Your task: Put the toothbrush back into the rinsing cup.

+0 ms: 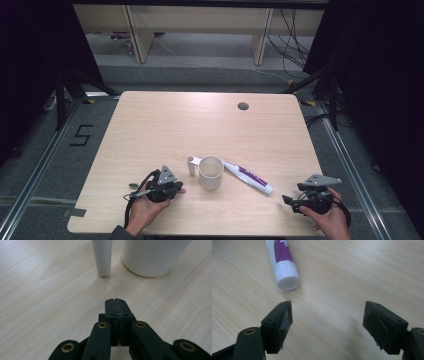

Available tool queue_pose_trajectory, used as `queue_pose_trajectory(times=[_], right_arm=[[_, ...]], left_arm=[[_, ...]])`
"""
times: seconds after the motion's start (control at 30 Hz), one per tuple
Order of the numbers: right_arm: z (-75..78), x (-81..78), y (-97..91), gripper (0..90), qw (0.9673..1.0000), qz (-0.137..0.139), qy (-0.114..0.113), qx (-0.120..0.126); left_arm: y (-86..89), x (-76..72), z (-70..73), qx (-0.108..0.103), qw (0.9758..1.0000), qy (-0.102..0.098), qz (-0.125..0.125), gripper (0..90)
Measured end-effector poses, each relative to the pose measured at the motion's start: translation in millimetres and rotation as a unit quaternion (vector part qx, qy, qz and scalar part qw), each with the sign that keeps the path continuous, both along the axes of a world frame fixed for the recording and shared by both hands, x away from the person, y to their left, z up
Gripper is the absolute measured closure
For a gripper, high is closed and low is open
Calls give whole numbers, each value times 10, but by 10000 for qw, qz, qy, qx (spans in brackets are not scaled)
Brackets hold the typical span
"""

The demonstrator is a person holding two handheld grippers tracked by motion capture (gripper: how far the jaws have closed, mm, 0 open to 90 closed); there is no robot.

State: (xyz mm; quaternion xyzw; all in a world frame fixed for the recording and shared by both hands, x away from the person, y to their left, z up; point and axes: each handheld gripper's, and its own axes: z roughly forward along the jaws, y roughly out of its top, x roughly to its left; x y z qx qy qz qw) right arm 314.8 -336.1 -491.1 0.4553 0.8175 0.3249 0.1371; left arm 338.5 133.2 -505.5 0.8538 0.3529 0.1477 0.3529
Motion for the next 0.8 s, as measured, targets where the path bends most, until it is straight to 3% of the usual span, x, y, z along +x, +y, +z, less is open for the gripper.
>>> queue_pose_trajectory(times=[0.1, 0.13, 0.17, 0.23, 0.3, 0.53, 0.8], right_arm=[[5, -11, 1, 245, 10000, -52, 47, -27], [-9, 21, -16, 245, 9999, 109, -19, -2], [1, 19, -19, 245, 9999, 123, 85, 1], [0, 18, -20, 245, 9999, 134, 81, 6], [3, 5, -12, 245, 10000, -14, 4, -48], [-2, -5, -5, 245, 10000, -63, 22, -10], [-1, -1, -10, 245, 10000, -37, 12, -22]], left_arm=[[0, -36, -10, -7, 10000, 60, -48, 889], [3, -60, -7, -27, 9999, 73, -101, 889], [1, -82, -2, -50, 9999, 97, -121, 891], [1, -101, 4, -35, 9998, 95, -156, 891], [2, -152, 12, -20, 9996, 115, -259, 891], [13, -371, -11, 28, 9980, 307, -555, 888], [93, -481, -13, -19, 9976, 393, -574, 883]])
